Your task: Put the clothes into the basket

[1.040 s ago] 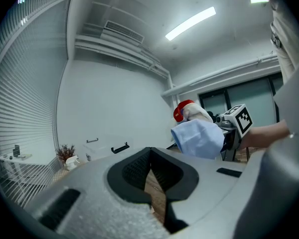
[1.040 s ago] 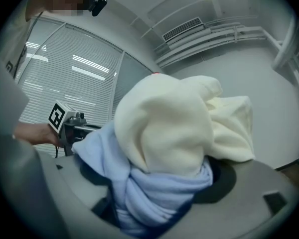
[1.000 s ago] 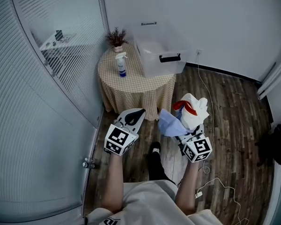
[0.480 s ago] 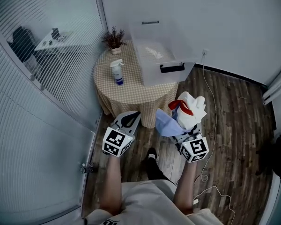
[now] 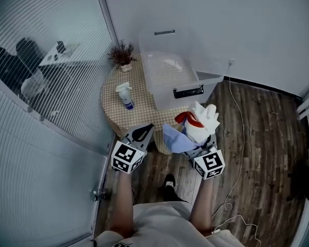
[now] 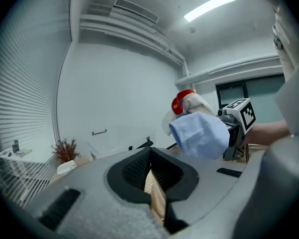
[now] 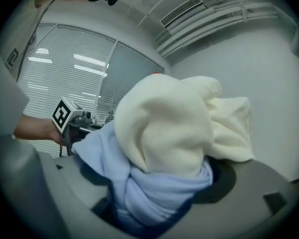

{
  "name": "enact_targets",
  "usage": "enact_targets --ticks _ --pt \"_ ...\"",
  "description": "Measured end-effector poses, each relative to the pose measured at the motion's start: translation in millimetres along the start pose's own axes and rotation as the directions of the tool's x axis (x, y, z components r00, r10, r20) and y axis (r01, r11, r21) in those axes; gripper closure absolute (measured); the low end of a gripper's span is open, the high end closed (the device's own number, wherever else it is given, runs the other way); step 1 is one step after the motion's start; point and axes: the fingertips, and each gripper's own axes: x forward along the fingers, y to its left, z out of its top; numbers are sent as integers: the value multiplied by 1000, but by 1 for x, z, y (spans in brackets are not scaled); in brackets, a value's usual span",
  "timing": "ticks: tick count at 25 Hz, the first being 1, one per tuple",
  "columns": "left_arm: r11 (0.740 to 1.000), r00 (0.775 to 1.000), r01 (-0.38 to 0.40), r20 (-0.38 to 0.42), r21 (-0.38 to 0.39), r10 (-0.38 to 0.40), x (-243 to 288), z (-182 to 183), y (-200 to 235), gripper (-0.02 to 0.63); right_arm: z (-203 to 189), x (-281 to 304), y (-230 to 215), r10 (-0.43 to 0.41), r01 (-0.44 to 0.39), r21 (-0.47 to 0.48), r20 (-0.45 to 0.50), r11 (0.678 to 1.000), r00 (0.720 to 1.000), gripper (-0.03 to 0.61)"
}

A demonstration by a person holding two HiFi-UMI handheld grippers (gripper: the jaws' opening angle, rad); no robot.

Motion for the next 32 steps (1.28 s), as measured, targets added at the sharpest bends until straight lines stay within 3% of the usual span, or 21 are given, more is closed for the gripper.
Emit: enact_targets --ticks 9,14,22,27,32 --pt "997 998 49 -48 66 -46 67 10 10 603 1 35 -56 60 -60 6 14 998 998 156" --pt "997 998 27 -56 66 -24 88 24 24 603 14 49 -86 54 -54 7 28 999 998 156" --pt "997 999 -16 -31 71 18 88 30 35 603 18 50 -88 65 -64 -4 56 998 996 156" --pt "998 1000 -21 13 66 20 95 35 42 603 18 53 -96 30 -29 -16 66 999 997 156" --pt "998 1000 -1 13 64 0 125 46 55 603 30 61 -137 -60 57 31 109 998 992 156"
